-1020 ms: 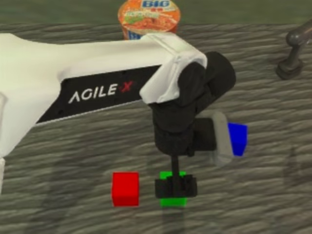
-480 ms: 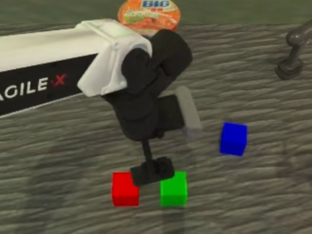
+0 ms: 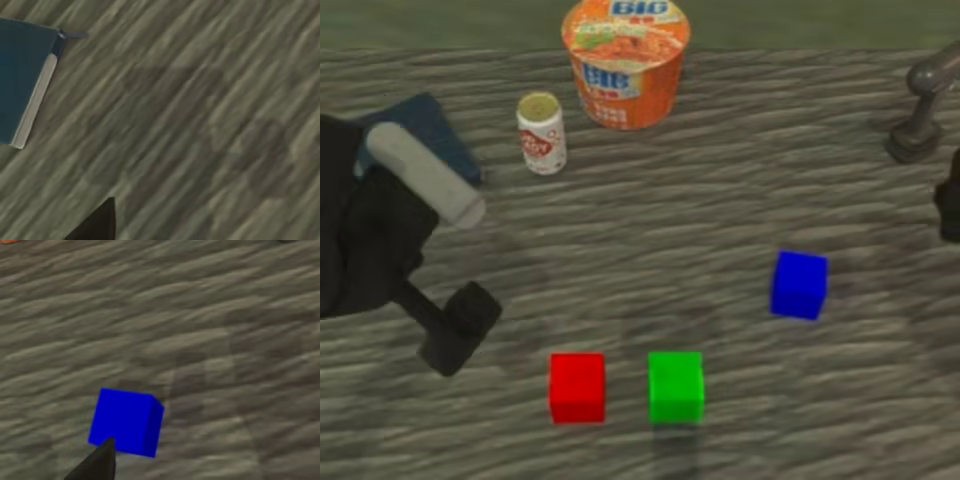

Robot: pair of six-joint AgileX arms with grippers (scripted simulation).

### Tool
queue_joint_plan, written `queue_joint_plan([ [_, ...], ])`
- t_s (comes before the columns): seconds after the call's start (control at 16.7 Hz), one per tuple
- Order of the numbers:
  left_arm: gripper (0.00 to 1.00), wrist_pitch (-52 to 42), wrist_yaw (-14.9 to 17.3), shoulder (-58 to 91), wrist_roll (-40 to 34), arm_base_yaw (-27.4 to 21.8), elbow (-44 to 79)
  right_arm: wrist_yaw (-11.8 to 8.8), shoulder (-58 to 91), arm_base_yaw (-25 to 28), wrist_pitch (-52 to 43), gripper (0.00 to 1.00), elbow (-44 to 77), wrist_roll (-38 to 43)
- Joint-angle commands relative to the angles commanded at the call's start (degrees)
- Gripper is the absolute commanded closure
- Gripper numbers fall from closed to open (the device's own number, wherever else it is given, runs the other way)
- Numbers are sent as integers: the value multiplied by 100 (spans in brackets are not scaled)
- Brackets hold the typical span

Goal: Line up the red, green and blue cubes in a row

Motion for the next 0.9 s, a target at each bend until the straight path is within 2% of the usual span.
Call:
queue_joint_plan([
  [0.24,0,1211,-26,-2471,-783,1012,-1898,15,2457,485,-1269,0,1749,696],
  [0.48,0,2299,-4,-4325,-1451,1789,-3300,18,4356,894,-2304,0,3260,1290],
  [0.72,0,3120,44,-5533,-1946,2288,-4128,16,5690,1174,-2974,0,4356,1707],
  [0.9,0,3412,65,-5966,-2123,2445,-4373,14,6095,1266,-3184,0,4736,1848],
])
